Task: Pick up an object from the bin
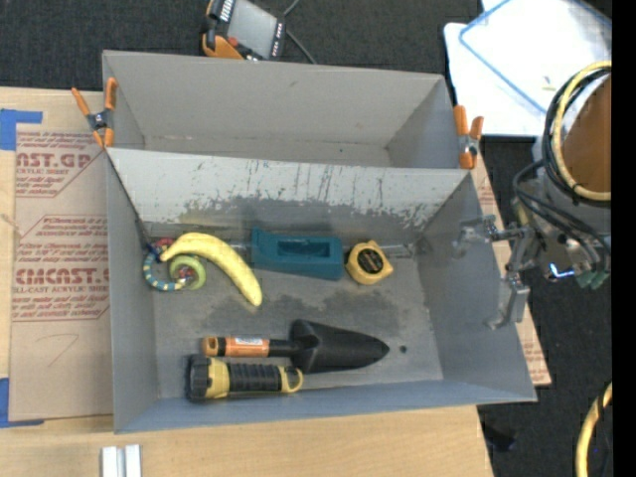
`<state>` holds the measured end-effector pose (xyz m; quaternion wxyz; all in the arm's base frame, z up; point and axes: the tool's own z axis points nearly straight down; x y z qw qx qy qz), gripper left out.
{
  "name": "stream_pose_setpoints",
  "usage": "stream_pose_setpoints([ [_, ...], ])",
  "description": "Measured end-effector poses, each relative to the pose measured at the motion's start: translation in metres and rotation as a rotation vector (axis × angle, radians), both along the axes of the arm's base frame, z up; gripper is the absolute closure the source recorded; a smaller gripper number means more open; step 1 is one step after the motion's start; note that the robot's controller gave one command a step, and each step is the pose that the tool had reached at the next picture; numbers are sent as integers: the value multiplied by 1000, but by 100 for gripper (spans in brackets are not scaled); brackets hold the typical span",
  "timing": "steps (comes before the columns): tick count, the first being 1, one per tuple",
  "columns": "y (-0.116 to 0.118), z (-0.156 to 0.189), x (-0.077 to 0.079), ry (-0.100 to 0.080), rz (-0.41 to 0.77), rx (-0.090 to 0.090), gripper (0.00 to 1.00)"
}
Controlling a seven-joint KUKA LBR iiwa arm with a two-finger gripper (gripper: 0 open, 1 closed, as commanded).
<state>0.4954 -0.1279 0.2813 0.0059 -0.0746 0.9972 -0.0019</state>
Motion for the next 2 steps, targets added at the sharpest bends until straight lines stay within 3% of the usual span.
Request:
stream_pose_setpoints([
  [1, 69, 48, 21, 1, -127, 11, 0],
  [2, 22, 46, 1, 3, -46, 0, 0],
])
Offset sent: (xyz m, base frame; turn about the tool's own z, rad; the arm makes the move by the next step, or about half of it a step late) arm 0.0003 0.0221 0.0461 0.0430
